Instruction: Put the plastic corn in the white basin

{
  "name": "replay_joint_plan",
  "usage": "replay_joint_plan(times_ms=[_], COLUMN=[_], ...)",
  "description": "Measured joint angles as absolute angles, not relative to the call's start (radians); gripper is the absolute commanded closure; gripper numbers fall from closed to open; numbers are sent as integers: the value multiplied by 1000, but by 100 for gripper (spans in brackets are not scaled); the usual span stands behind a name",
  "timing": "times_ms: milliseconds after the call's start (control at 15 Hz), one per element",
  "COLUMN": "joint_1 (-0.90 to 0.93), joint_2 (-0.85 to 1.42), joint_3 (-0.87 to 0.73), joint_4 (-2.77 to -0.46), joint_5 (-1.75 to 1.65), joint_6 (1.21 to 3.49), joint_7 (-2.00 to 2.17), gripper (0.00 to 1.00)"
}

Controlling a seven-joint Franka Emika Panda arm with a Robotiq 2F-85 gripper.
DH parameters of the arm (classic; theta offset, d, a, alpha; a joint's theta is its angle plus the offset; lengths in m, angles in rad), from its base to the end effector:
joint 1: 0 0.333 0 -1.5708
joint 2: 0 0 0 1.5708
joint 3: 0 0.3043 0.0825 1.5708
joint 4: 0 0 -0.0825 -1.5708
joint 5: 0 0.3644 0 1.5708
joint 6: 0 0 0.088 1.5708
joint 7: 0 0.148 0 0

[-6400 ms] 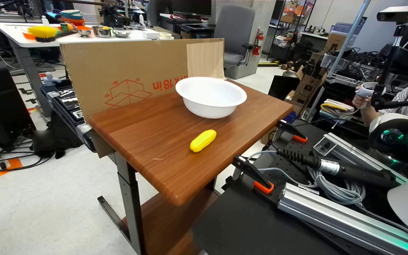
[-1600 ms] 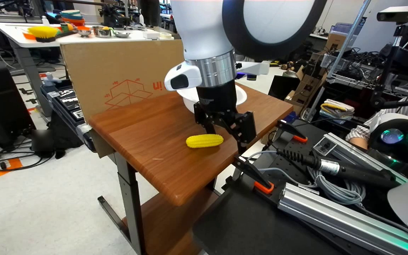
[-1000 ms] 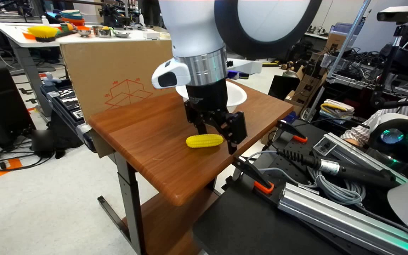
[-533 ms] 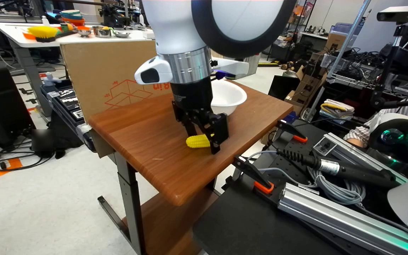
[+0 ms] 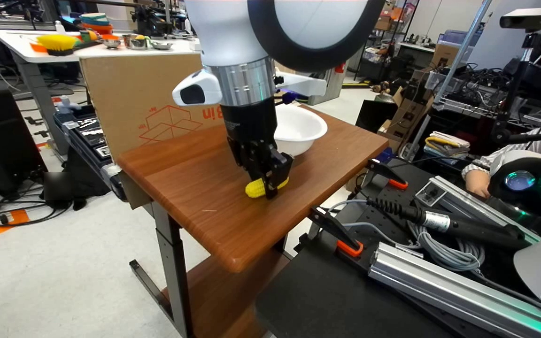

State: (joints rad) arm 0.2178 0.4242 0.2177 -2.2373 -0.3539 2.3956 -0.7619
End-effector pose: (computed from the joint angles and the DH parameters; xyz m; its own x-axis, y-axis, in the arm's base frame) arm 0.4474 0.2042 0.1304 0.0736 0.9688 -0.2366 0.9877 -0.1036 -0.1169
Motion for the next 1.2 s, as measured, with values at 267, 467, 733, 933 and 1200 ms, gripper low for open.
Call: replay_joint_plan(times_ms=[267, 467, 733, 933, 1200], joint_1=[214, 212, 181, 126, 31], joint_2=[399, 289, 89, -4, 53], joint_3=[254, 288, 277, 200, 65], joint_4=[-2257, -2328, -2394, -2355, -2171], joint_5=[-320, -275, -179, -89, -1], joint_6=[2332, 2218, 2182, 2114, 1957], joint_7=[-765, -779, -805, -856, -927], gripper=[92, 92, 92, 92, 92])
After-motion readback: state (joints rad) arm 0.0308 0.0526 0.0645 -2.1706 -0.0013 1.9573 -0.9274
